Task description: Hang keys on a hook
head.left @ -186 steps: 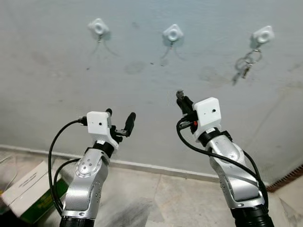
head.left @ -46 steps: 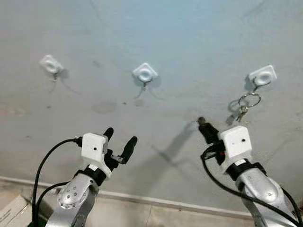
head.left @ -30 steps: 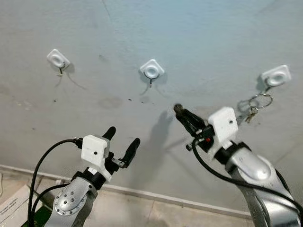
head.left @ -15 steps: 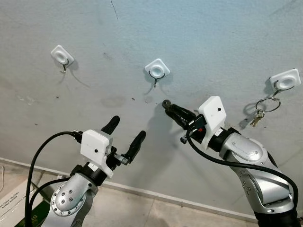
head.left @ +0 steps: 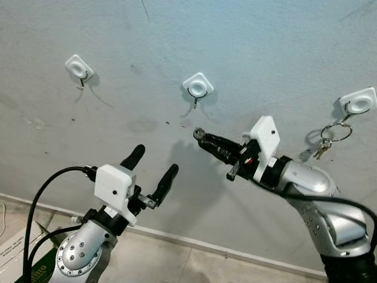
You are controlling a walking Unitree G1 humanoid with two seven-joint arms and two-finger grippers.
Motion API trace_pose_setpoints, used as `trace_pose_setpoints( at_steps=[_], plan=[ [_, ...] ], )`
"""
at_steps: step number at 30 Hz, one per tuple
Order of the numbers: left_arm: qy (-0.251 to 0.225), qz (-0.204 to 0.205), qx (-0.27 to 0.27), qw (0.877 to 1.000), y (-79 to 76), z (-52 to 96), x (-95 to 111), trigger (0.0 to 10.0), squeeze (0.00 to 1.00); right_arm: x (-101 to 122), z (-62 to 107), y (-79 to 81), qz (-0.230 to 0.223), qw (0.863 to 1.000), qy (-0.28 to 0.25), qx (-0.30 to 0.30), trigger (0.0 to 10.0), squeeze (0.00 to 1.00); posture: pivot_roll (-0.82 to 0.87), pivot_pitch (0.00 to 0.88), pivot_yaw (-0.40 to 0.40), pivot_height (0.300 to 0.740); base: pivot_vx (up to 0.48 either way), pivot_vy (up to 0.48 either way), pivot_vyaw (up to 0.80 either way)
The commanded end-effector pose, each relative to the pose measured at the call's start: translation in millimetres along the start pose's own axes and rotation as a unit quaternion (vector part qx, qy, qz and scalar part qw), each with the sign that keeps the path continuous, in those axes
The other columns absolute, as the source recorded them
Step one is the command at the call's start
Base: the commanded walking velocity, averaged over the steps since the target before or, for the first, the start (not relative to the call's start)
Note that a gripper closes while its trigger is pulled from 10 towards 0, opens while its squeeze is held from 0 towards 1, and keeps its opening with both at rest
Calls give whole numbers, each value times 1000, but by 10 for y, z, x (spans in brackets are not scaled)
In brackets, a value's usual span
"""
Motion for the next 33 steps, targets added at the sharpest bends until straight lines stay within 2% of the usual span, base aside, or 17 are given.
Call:
trace_pose_setpoints(
  at_steps=[1,4,7,10,14,24,33],
  plan=[
    [-20,-2,-3,1000,-42,0,100,10000,0,37,-26,-4,-14,1000,-10,18,10000,0,54,116,12,740,0,0,0],
    [-24,2,-6,1000,-66,-13,116,10000,0,34,-43,-3,-25,999,-12,30,10000,0,54,116,12,740,0,0,0],
    [-25,-3,-11,1000,-79,-24,126,10000,0,42,-56,8,-61,997,-21,48,10000,0,57,117,15,740,0,0,0],
    [-24,-4,-14,1000,-81,-28,127,10000,0,56,-56,6,-75,995,-27,62,10000,0,57,117,15,740,0,0,0],
    [-22,-4,-13,1000,-80,-21,124,10000,0,74,-51,-14,-78,994,-29,70,10000,0,61,119,20,740,0,0,0],
    [-16,-16,-7,1000,-56,34,118,10000,0,281,-36,-138,-114,986,-64,105,10000,0,71,126,16,740,0,0,0],
    [-17,-18,-2,1000,-52,49,127,10000,0,359,-7,-17,-128,977,-72,156,10000,0,77,128,11,740,0,0,0]
  ],
)
Point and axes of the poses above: a point about 5 cm out from each wrist's last joint towards the gripper, its own z axis pointing back from the gripper into the wrist, its own x axis along the axis of the wrist's last joint, y = z × x, the point moved 4 cm from there along -z, pointing out of the wrist towards the gripper, and after that the axes turned 15 degrees about z, right-handed, at the moved point
